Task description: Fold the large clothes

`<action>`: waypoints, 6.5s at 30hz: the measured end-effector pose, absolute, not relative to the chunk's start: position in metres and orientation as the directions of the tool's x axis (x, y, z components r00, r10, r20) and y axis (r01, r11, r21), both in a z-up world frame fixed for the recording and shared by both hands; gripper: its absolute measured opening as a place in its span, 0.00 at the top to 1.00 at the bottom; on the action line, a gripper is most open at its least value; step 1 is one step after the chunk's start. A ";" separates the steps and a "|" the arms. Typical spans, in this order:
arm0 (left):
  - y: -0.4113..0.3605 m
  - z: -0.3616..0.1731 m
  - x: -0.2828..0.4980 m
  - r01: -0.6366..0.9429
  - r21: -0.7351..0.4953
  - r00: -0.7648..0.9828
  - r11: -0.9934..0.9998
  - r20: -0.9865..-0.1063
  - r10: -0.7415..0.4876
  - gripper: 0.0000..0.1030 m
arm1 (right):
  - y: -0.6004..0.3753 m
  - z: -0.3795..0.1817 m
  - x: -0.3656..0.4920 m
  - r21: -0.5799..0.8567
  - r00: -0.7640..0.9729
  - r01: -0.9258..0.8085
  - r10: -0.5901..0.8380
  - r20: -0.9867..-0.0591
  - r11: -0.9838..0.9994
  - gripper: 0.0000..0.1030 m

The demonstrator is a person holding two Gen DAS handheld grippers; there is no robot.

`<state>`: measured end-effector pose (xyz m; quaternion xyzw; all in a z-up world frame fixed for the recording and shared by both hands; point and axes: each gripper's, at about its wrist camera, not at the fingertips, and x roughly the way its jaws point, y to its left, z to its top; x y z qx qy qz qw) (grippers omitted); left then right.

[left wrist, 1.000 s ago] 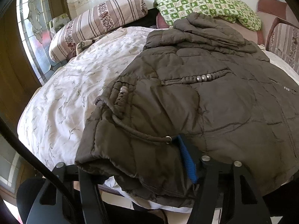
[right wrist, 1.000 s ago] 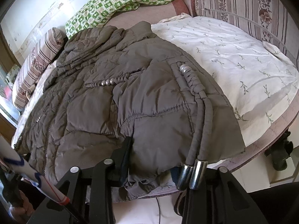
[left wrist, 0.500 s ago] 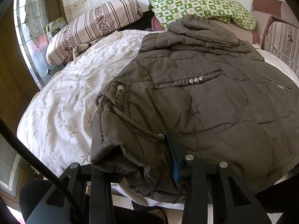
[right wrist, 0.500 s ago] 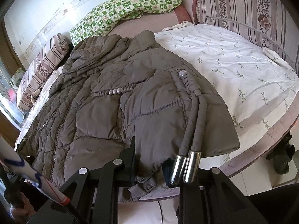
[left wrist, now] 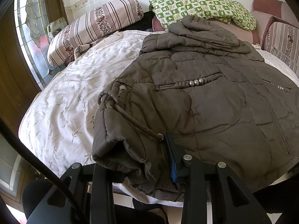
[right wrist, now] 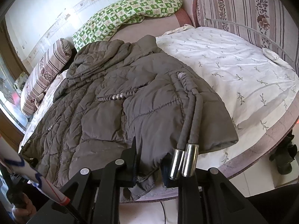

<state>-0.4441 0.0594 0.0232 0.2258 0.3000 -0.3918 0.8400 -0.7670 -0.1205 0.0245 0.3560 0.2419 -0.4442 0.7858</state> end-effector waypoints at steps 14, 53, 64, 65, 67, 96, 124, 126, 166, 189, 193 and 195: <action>0.077 0.053 -0.444 0.793 0.109 0.514 0.599 -0.649 -0.562 0.74 | -0.105 0.059 -0.778 0.362 0.539 0.841 -0.584 -0.607 0.401 0.83; -0.173 0.250 -0.261 0.780 0.040 0.563 0.625 -0.481 -0.672 0.45 | -0.418 0.211 -0.618 0.322 0.528 0.849 -0.685 -0.503 0.418 0.91; -0.212 0.223 -0.201 0.760 0.084 0.597 0.645 -0.484 -0.640 0.39 | -0.501 0.156 -0.601 0.397 0.527 0.847 -0.647 -0.551 0.353 0.94; -0.210 0.215 -0.200 0.780 0.075 0.568 0.622 -0.502 -0.652 0.38 | -0.494 0.152 -0.603 0.386 0.535 0.844 -0.639 -0.552 0.373 0.91; -0.208 0.200 -0.194 0.808 0.062 0.518 0.585 -0.548 -0.657 0.30 | -0.489 0.138 -0.607 0.353 0.551 0.834 -0.590 -0.591 0.425 0.78; -0.224 0.103 -0.134 0.870 -0.226 0.155 0.437 -0.717 -0.679 0.84 | -0.559 0.100 -0.595 0.300 0.578 0.791 -0.491 -0.652 0.533 0.87; -0.197 0.166 -0.254 0.777 0.074 0.532 0.625 -0.608 -0.589 0.53 | -0.420 0.124 -0.614 0.279 0.464 0.884 -0.632 -0.621 0.375 0.48; -0.194 0.149 -0.291 0.798 0.068 0.510 0.599 -0.607 -0.610 0.53 | -0.395 0.118 -0.596 0.291 0.482 0.873 -0.599 -0.639 0.392 0.48; -0.205 0.077 -0.321 0.712 0.023 0.536 0.701 -0.663 -0.522 0.25 | -0.310 0.066 -0.488 0.122 0.492 0.811 -0.554 -0.672 0.572 0.44; -0.220 0.058 -0.316 0.707 0.077 0.559 0.703 -0.669 -0.490 0.21 | -0.321 0.046 -0.482 0.112 0.471 0.808 -0.521 -0.712 0.579 0.35; -0.220 0.060 -0.312 0.711 0.058 0.539 0.700 -0.684 -0.491 0.20 | -0.324 0.048 -0.487 0.145 0.483 0.808 -0.502 -0.717 0.571 0.34; -0.220 0.061 -0.310 0.714 0.053 0.530 0.698 -0.692 -0.490 0.20 | -0.326 0.051 -0.491 0.162 0.489 0.809 -0.494 -0.719 0.566 0.34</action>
